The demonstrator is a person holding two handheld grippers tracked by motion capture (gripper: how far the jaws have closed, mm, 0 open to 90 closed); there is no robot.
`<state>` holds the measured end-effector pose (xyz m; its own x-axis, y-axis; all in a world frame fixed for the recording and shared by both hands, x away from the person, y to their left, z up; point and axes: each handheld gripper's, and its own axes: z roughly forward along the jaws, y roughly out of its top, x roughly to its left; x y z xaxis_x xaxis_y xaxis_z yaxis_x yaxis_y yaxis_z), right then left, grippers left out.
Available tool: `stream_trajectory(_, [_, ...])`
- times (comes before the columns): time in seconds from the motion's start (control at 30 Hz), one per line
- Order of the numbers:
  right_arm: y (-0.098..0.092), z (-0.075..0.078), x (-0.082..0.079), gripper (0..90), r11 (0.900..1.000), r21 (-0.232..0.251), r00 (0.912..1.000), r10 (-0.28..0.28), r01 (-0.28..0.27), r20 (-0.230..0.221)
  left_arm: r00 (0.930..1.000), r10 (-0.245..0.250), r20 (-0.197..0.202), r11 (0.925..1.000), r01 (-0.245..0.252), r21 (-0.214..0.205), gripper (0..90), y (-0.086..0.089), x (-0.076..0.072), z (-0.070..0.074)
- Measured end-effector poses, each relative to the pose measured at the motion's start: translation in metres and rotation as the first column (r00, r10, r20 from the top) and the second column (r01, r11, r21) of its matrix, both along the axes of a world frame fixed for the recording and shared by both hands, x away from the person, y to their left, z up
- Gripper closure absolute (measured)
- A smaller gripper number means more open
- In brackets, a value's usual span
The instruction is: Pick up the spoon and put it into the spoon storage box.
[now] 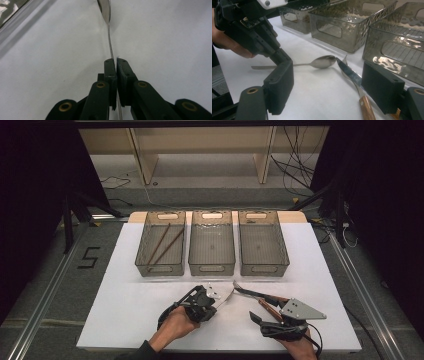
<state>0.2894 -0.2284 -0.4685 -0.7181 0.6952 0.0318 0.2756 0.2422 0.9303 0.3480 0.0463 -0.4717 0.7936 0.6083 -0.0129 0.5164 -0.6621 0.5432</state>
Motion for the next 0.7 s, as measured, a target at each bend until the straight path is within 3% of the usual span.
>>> stream_trajectory(0.13, [0.000,0.000,0.000,26.9,1.0000,0.000,1.0000,0.002,-0.002,0.000,0.9997,0.021,0.011,0.9998,-0.021,0.005,88.4,0.001,0.001,0.000])
stream_trajectory(0.43, [0.000,0.000,0.000,26.8,1.0000,0.000,1.0000,0.001,-0.001,0.002,0.9999,0.010,0.004,0.9997,-0.010,0.022,89.1,0.006,0.003,0.003])
stream_trajectory(0.7, [0.000,0.000,0.000,26.9,1.0000,0.001,1.0000,0.002,-0.002,0.000,0.9997,0.022,0.010,0.9997,-0.022,-0.004,89.1,0.018,0.007,0.015])
